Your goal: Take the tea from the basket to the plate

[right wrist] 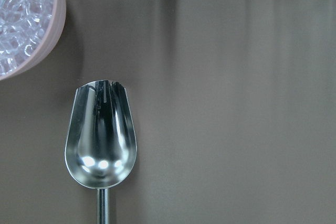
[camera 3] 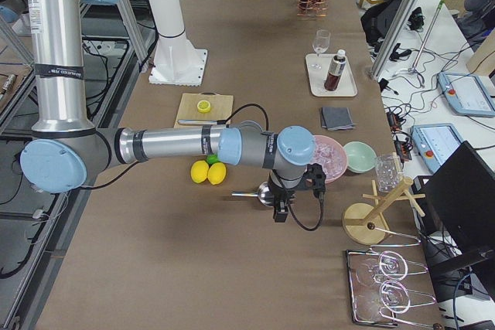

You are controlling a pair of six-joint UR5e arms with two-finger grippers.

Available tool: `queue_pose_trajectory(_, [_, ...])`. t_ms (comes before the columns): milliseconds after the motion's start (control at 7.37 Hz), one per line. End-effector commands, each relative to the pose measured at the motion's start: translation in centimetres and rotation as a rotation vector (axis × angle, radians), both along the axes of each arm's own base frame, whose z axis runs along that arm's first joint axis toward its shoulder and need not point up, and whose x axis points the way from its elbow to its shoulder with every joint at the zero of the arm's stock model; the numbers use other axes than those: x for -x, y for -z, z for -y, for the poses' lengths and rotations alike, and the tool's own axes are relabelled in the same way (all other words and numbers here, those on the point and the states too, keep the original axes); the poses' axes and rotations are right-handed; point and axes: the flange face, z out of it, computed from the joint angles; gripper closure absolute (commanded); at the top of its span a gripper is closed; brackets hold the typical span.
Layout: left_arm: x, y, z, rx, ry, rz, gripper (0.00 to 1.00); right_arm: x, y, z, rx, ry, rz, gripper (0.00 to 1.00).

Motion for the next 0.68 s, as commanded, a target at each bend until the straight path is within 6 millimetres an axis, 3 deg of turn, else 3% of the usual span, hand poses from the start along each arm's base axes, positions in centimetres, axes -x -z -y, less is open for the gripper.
queue_pose_trajectory(0, [0.0, -0.1, 0.0, 0.012, 0.001, -0.002, 0.2, 0.1, 2.0, 1.7, 0.031, 0.007, -0.02, 0.01])
queue_pose_trajectory(136, [-0.1, -0.1, 0.0, 0.008, -0.001, -0.002, 0.04, 0.2, 2.0, 1.9, 0.032, 0.009, -0.025, 0.01])
queue_pose_trajectory(543, [-0.2, 0.9, -0.1, -0.022, -0.004, -0.001, 0.02, 0.1, 2.3, 1.5, 0.012, 0.016, -0.029, 0.01])
